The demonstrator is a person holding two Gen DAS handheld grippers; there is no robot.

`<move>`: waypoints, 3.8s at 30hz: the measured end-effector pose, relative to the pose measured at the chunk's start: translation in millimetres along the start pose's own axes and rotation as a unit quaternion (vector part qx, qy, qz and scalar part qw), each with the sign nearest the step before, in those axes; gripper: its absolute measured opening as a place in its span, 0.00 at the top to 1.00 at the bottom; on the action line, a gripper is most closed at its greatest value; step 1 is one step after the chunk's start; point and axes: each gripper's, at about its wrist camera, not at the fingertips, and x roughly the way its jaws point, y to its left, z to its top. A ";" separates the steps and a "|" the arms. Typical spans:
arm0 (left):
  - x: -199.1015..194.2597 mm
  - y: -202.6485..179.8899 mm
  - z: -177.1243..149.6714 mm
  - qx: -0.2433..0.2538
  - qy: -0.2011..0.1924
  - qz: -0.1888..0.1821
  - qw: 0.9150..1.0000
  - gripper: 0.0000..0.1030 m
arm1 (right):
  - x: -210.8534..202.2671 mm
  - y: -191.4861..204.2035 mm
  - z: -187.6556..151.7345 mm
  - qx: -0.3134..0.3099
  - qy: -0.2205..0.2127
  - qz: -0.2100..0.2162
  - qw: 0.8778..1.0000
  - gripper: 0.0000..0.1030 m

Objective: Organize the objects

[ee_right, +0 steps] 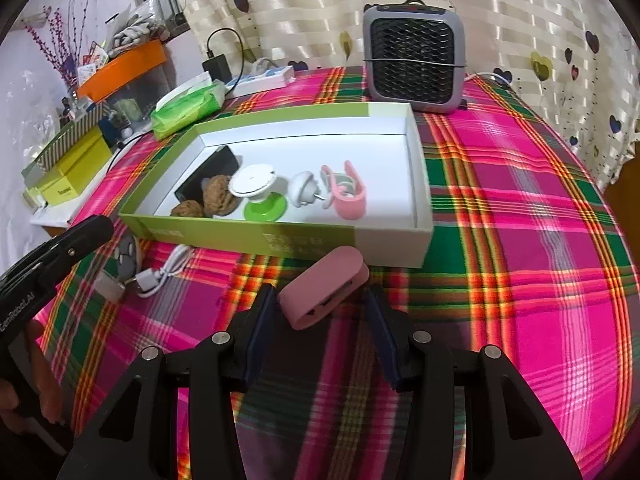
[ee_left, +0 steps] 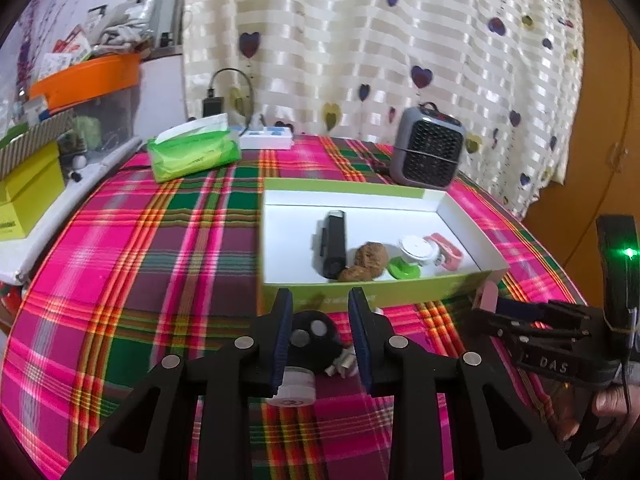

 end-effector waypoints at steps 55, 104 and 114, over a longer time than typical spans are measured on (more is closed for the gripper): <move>35.3 -45.0 -17.7 0.057 0.118 0.000 0.991 0.71 | -4.4 -32.3 3.4 -0.007 -0.002 -0.018 1.000 0.74; 27.3 -67.1 -27.4 0.051 0.120 -0.025 0.991 0.86 | -4.7 29.3 -17.3 -0.108 0.019 0.060 0.992 0.82; 27.9 -66.5 -27.2 0.050 0.120 -0.027 0.991 0.85 | -4.6 26.3 -16.6 -0.098 0.023 0.069 0.993 0.81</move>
